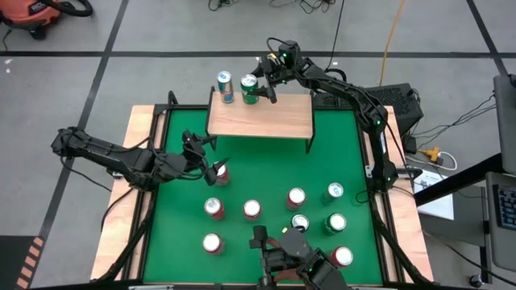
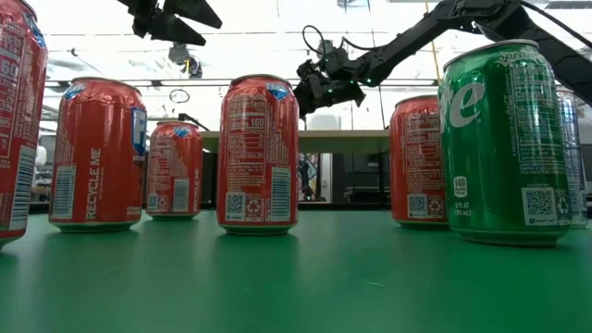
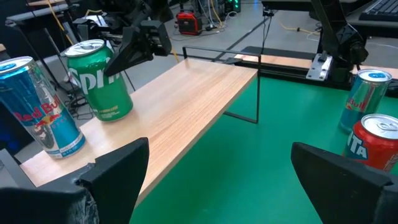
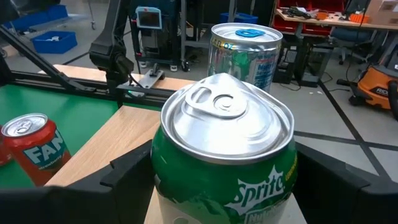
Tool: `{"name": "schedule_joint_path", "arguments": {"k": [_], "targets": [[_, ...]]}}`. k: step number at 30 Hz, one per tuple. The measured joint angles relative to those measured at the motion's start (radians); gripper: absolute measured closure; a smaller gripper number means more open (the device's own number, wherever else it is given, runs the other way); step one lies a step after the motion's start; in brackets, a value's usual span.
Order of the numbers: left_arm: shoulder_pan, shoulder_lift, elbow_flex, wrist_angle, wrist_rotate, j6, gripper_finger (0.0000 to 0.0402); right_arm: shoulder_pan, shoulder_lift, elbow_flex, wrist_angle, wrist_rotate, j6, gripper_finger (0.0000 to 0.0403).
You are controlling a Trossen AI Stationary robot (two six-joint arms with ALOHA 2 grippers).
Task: Place canned beverage on shelf
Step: Put the green soda can on the shelf
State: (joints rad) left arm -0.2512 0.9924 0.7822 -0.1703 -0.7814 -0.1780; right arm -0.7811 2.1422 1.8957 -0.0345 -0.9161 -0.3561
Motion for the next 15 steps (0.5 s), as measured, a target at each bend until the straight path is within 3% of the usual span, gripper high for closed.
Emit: {"name": "schedule_joint_path", "arguments": {"k": [15], "targets": [[0.000,0.000,0.000,0.000,0.000,0.001,0.0009,-0.004,0.000,-0.001,0.005,0.003,0.003,0.0081]]}}
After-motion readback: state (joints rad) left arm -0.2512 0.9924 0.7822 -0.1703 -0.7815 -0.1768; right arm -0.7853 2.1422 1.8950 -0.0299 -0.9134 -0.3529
